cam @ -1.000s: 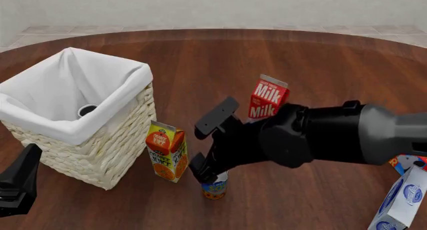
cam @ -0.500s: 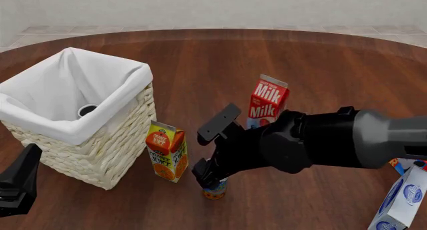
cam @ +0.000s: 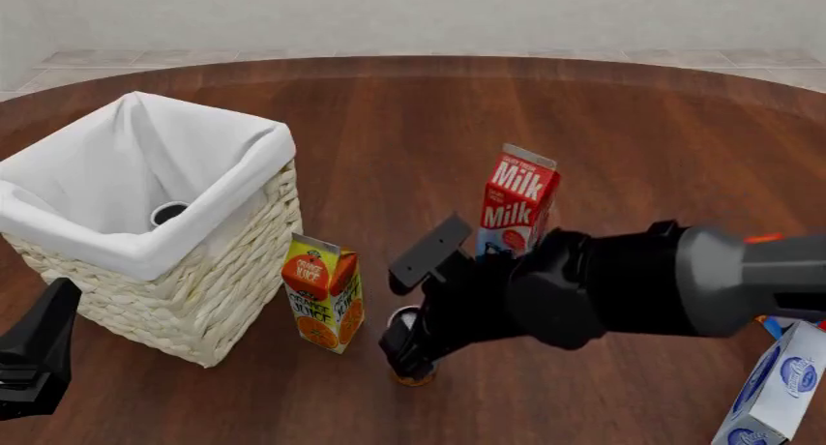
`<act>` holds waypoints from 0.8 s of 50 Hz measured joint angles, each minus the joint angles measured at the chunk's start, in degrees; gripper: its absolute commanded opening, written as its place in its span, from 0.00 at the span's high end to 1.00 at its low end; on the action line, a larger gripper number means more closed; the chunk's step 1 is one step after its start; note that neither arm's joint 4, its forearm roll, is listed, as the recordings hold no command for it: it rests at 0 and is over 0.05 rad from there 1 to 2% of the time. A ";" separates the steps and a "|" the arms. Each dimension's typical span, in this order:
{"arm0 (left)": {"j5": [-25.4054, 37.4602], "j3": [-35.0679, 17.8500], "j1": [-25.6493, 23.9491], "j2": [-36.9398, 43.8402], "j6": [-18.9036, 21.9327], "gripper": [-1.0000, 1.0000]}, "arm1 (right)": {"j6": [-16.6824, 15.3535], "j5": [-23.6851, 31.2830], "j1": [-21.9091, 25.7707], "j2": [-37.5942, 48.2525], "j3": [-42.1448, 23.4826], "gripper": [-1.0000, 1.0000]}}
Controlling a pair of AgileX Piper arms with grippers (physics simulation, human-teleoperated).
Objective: Pick up the alphabet soup and the tomato sauce, and put them in the basket.
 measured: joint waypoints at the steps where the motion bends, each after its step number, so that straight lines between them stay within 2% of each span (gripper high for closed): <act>1: 0.00 0.00 0.00 0.00 0.00 0.00 | 0.04 -0.12 0.01 0.07 0.11 0.00; 32: 0.00 0.00 0.00 0.00 0.00 0.00 | 0.80 -2.63 0.01 2.59 1.70 0.00; 33: 0.00 0.00 0.00 0.00 0.00 0.00 | 0.83 -2.67 0.00 2.61 1.75 1.00; 40: 0.00 0.00 0.00 0.00 0.00 0.00 | -0.21 -2.77 -0.23 2.61 1.79 1.00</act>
